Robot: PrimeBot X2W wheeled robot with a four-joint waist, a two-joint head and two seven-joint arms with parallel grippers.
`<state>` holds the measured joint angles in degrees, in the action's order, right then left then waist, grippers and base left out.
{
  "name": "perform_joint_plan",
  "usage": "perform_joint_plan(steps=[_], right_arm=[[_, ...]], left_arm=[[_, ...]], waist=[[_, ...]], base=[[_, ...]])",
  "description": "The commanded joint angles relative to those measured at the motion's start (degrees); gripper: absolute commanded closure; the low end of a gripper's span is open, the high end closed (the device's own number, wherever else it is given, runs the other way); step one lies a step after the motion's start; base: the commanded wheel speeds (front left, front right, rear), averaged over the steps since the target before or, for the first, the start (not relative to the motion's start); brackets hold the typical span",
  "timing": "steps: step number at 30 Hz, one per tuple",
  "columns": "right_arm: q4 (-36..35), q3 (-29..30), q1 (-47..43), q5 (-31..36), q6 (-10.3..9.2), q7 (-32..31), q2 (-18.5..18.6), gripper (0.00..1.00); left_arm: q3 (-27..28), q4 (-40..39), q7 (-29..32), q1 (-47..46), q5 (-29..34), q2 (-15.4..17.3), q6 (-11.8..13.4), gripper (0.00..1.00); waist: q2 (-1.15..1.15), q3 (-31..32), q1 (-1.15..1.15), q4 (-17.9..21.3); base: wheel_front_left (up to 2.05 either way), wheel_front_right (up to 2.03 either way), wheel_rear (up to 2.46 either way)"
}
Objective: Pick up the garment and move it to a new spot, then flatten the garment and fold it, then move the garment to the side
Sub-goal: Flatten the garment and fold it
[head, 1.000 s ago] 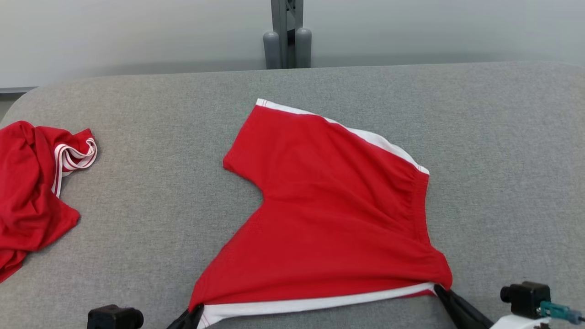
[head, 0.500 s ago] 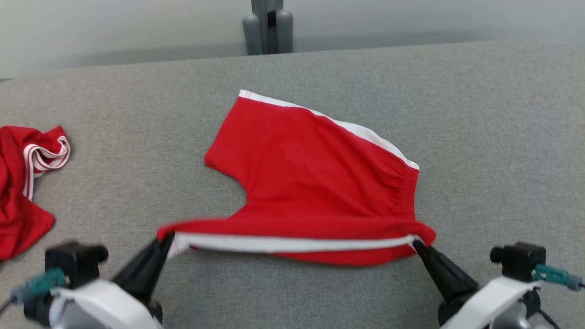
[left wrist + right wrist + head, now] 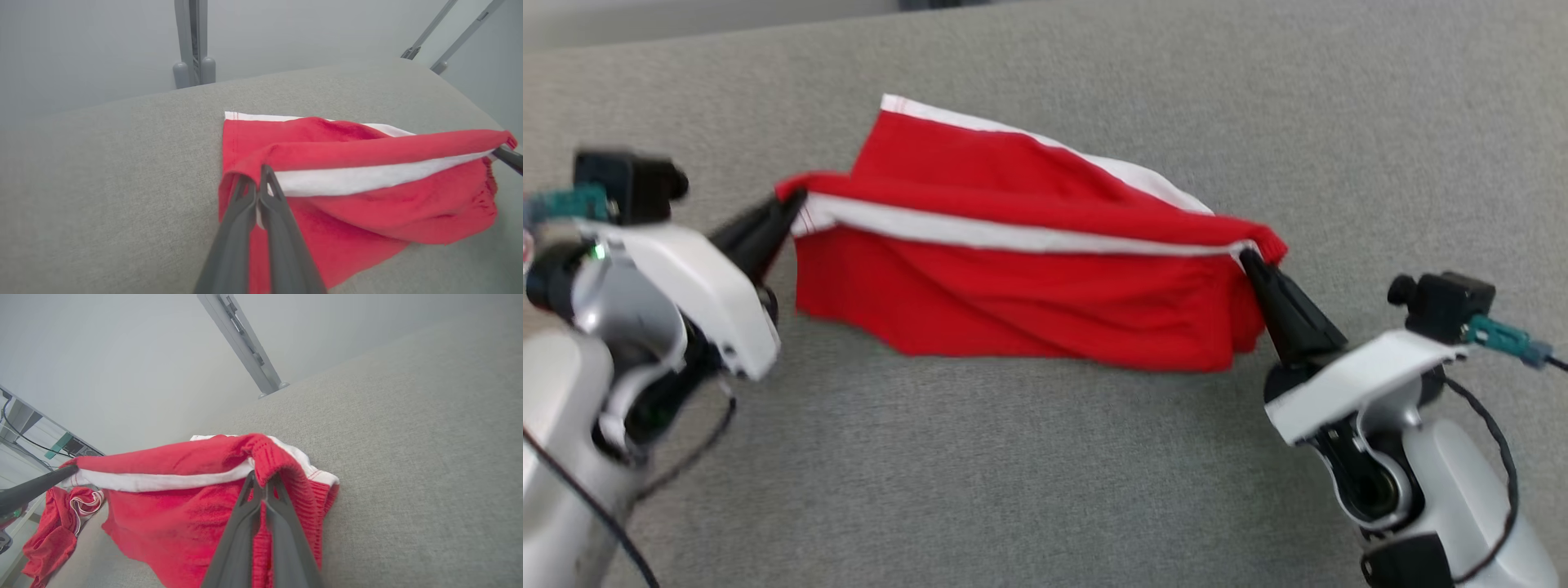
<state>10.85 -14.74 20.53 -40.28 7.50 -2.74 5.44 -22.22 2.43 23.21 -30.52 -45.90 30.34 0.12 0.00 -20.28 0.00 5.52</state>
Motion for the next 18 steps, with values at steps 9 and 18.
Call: perform_joint_plan(steps=[9,18], right_arm=[[10.06,-4.46,11.29,-1.98,-0.02,5.54,-2.13,1.00],[16.20,-12.29,17.69,-7.43,-0.02,9.35,-2.40,0.81]], left_arm=[[-2.25,18.08,3.46,-17.24,1.07,-0.77,-5.38,1.00],[-5.35,30.91,2.52,-25.89,0.31,-2.47,-7.42,1.00]], waist=[[0.00,-6.79,0.00,5.64],[0.00,-9.02,0.00,8.09]], base=[[0.00,0.00,0.00],[0.00,0.00,0.00]])
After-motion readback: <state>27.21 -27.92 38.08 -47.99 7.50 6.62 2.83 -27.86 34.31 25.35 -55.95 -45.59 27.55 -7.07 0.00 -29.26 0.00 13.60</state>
